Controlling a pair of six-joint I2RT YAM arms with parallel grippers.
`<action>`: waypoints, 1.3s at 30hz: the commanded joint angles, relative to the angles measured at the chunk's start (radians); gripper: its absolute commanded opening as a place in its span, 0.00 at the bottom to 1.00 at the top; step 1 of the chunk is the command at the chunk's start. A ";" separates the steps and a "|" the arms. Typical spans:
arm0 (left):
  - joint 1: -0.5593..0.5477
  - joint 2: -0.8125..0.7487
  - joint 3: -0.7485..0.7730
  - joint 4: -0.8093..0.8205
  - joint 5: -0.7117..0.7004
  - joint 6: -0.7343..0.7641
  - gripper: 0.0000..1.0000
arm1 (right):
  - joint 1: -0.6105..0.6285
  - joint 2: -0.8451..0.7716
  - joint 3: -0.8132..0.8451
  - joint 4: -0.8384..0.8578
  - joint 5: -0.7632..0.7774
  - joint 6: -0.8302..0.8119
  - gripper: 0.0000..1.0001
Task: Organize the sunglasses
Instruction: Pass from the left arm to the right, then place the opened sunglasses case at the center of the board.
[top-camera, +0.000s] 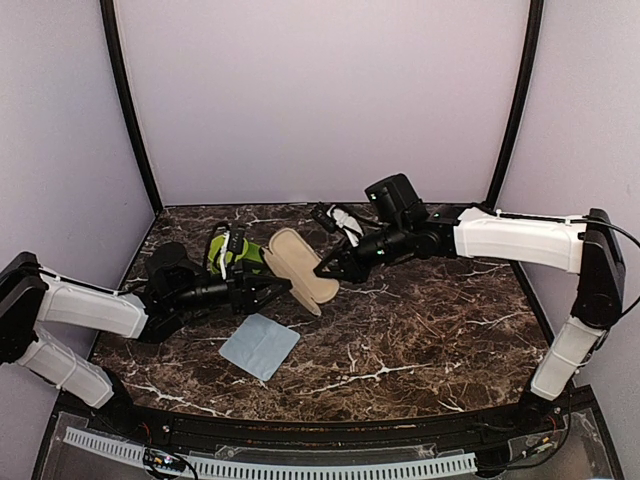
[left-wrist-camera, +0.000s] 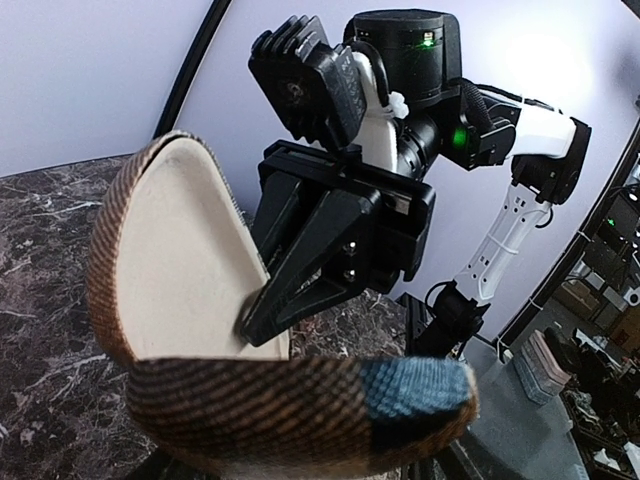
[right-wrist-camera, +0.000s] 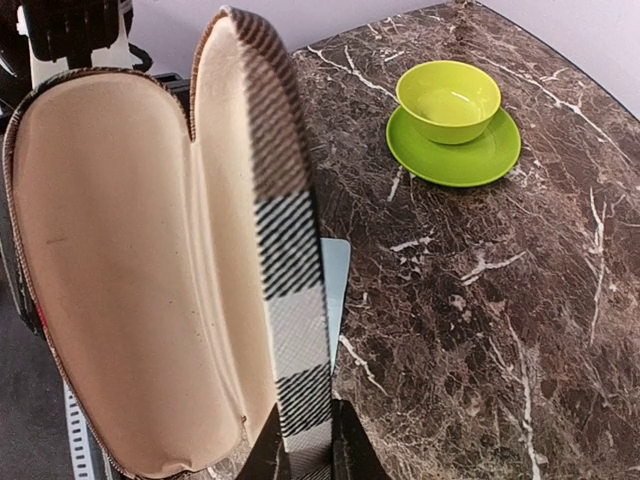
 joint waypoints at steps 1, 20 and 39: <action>0.000 0.015 0.048 -0.032 -0.018 0.007 0.39 | 0.003 -0.026 0.040 -0.032 0.053 0.008 0.09; 0.000 -0.190 -0.037 -0.381 -0.461 0.084 0.98 | -0.038 -0.032 0.042 -0.179 0.353 -0.073 0.06; 0.001 -0.293 -0.006 -0.793 -0.841 0.034 0.97 | 0.051 0.338 0.270 -0.278 0.867 -0.279 0.09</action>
